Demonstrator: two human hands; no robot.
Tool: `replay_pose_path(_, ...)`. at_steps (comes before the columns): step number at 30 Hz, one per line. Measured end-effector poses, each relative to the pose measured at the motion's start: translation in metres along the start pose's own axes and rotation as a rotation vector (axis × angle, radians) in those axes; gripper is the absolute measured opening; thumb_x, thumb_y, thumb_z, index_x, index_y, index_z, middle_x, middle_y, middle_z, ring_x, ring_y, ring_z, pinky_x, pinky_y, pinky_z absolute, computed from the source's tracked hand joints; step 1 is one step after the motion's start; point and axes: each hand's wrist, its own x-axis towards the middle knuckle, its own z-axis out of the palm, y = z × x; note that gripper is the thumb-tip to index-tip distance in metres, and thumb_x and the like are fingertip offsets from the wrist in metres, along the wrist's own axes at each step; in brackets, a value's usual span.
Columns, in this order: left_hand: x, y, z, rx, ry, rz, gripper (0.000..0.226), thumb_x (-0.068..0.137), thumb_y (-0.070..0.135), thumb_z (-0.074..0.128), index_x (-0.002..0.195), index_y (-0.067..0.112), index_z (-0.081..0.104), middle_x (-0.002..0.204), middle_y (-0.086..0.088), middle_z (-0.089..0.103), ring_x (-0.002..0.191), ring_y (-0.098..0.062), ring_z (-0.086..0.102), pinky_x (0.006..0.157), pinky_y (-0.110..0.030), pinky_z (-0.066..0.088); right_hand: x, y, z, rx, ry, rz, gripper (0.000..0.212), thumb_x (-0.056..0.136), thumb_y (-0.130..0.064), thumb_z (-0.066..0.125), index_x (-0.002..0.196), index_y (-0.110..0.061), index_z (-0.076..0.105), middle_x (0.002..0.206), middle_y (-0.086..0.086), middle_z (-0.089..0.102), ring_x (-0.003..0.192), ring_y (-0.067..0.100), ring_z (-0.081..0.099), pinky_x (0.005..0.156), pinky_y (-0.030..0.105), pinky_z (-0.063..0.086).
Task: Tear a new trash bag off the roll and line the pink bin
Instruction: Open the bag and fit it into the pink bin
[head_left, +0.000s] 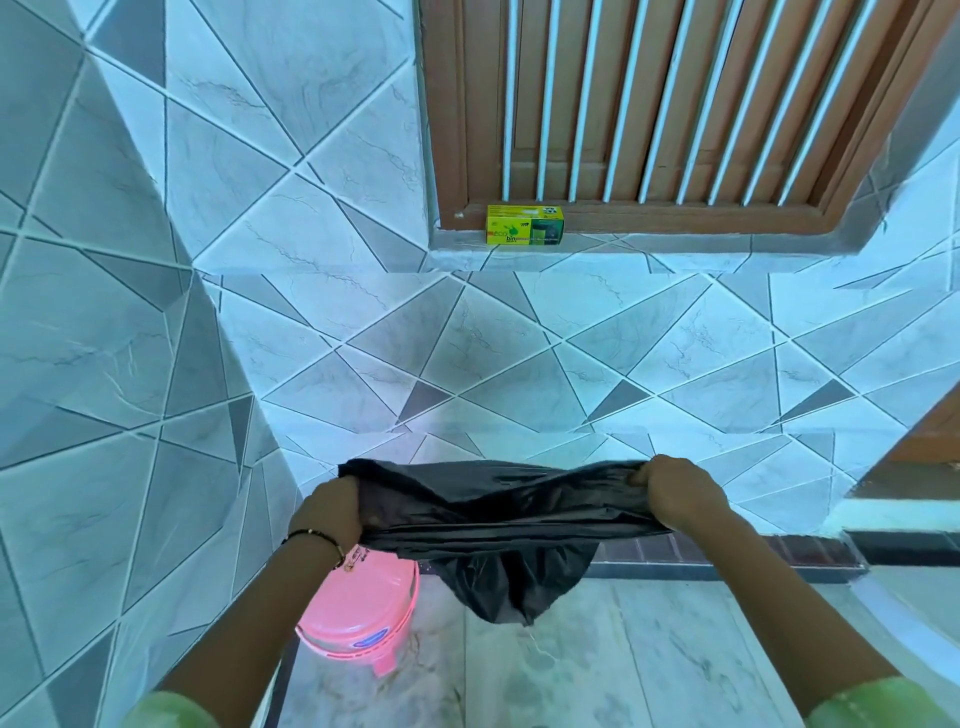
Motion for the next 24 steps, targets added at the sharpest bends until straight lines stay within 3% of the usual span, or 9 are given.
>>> replay_pose_path(3,0.001,0.009,-0.017,-0.213,0.066,-0.101,0.059,0.075,0.039,0.072,0.116,0.003,0.049,0.118,-0.020,0.061,0.109,-0.037,0.058,0.089,-0.041,0.047,0.000,-0.003,-0.007,-0.003,-0.075,-0.096,0.038,0.083,-0.012,0.048,0.109,-0.028,0.070,0.115,0.005,0.066,0.103,0.027,0.060,0.082,0.030,0.049)
replay_pose_path(7,0.015,0.018,-0.049,-0.509,0.293,-0.217,0.076,0.068,0.026,0.080,0.123,-0.002,0.036,0.120,-0.029,0.056,0.108,-0.044,0.058,0.090,-0.046,0.048,-0.004,-0.011,-0.028,0.180,-0.158,-0.234,0.044,0.074,0.011,0.041,0.077,-0.018,0.075,0.077,0.004,0.066,0.069,0.015,0.053,0.057,0.019,0.038)
replay_pose_path(9,0.025,0.021,-0.065,-0.853,0.365,-0.247,0.070,0.070,0.020,0.079,0.122,0.000,0.038,0.119,-0.028,0.059,0.102,-0.040,0.061,0.086,-0.047,0.052,-0.010,-0.017,-0.035,0.281,-0.196,-0.301,0.048,0.070,0.016,0.036,0.053,-0.020,0.063,0.052,-0.008,0.051,0.055,0.011,0.041,0.050,0.017,0.030)
replay_pose_path(11,0.036,0.022,-0.076,-1.106,0.351,-0.263,0.036,0.077,0.014,0.072,0.102,0.006,0.047,0.117,-0.023,0.060,0.090,-0.028,0.058,0.071,-0.037,0.053,-0.014,-0.021,-0.035,0.275,-0.217,-0.352,0.060,0.072,0.015,0.035,0.044,-0.033,0.059,0.045,-0.016,0.048,0.055,0.010,0.042,0.052,0.018,0.031)
replay_pose_path(13,0.039,0.025,-0.081,-0.918,0.312,-0.200,0.012,0.085,0.007,0.059,0.087,0.008,0.048,0.114,-0.019,0.059,0.089,-0.021,0.049,0.073,-0.032,0.046,-0.012,-0.024,-0.031,0.191,-0.210,-0.388,0.058,0.080,0.009,0.038,0.066,-0.039,0.067,0.069,-0.017,0.063,0.073,0.016,0.056,0.062,0.021,0.042)
replay_pose_path(15,0.037,0.023,-0.079,-0.582,0.292,-0.058,0.020,0.083,0.001,0.054,0.103,0.001,0.051,0.115,-0.026,0.059,0.094,-0.030,0.054,0.084,-0.037,0.046,-0.009,-0.024,-0.031,0.081,-0.124,-0.329,0.033,0.088,-0.004,0.042,0.105,-0.022,0.064,0.107,0.004,0.067,0.099,0.028,0.059,0.077,0.029,0.045)
replay_pose_path(18,0.021,0.025,-0.073,0.000,-0.041,0.070,0.041,0.089,0.010,0.048,0.129,0.005,0.045,0.127,-0.023,0.056,0.115,-0.037,0.054,0.097,-0.039,0.044,-0.001,-0.021,-0.034,-0.024,-0.049,-0.154,0.031,0.089,-0.017,0.045,0.119,-0.012,0.049,0.118,0.016,0.062,0.103,0.034,0.059,0.076,0.032,0.044)
replay_pose_path(20,0.015,0.031,-0.081,0.166,-0.102,0.078,0.042,0.092,0.016,0.043,0.133,0.006,0.043,0.130,-0.020,0.055,0.118,-0.035,0.054,0.100,-0.039,0.044,0.004,-0.023,-0.044,-0.065,-0.002,-0.099,0.038,0.086,-0.017,0.046,0.124,-0.014,0.046,0.120,0.017,0.061,0.105,0.035,0.059,0.079,0.034,0.046)
replay_pose_path(24,0.007,0.050,-0.131,-0.132,0.408,-0.003,0.038,0.085,0.014,0.054,0.118,-0.003,0.042,0.119,-0.028,0.053,0.107,-0.046,0.055,0.088,-0.049,0.045,-0.002,-0.033,-0.109,0.151,0.432,-0.030,0.025,0.088,-0.010,0.044,0.111,-0.005,0.052,0.110,0.027,0.061,0.101,0.043,0.058,0.082,0.042,0.047)
